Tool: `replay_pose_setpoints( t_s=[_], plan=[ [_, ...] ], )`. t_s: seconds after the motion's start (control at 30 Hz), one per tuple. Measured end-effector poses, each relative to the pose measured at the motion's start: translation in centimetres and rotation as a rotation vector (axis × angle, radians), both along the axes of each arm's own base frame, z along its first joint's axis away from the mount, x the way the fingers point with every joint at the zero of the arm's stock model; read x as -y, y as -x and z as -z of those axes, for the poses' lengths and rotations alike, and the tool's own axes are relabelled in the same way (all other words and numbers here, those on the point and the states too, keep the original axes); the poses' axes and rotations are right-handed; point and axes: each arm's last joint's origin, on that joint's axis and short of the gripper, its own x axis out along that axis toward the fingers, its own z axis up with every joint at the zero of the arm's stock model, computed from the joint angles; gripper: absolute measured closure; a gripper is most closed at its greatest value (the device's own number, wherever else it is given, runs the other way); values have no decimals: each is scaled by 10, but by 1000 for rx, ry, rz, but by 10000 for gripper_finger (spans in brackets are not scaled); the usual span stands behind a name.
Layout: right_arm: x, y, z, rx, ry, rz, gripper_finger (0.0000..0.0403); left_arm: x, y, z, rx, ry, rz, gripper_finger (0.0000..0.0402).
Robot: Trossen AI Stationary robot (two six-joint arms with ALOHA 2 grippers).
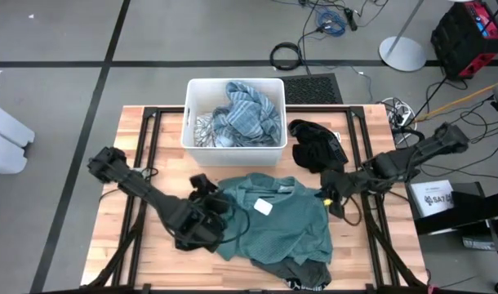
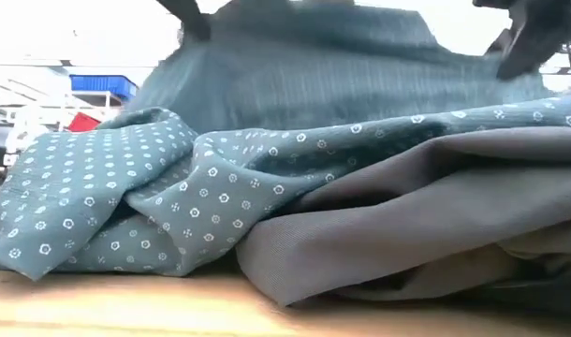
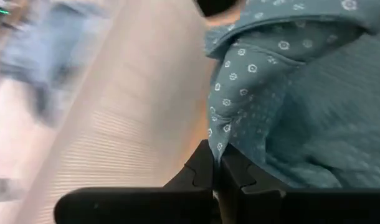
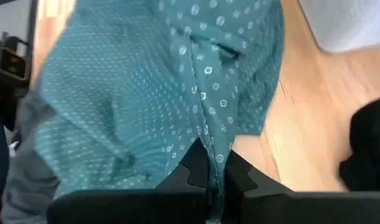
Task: Sort clothes
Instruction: Put the green shirt into the white bin
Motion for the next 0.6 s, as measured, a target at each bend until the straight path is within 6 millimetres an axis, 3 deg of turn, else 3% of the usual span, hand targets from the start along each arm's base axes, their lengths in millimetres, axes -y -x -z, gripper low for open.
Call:
replay_pose_setpoints(
  t_s=[0.13, 0.27, 0.6],
  plan=[
    [4, -5, 20, 11, -109, -25, 403, -1, -11, 35, -17, 160, 50, 400],
    [-3, -13, 29, 25, -254, -57, 403, 5, -13, 57, -41, 340, 116, 400],
    [-32, -24, 47, -146, -489, -20, 400, 18, -13, 69, -119, 636, 235, 392]
  ],
)
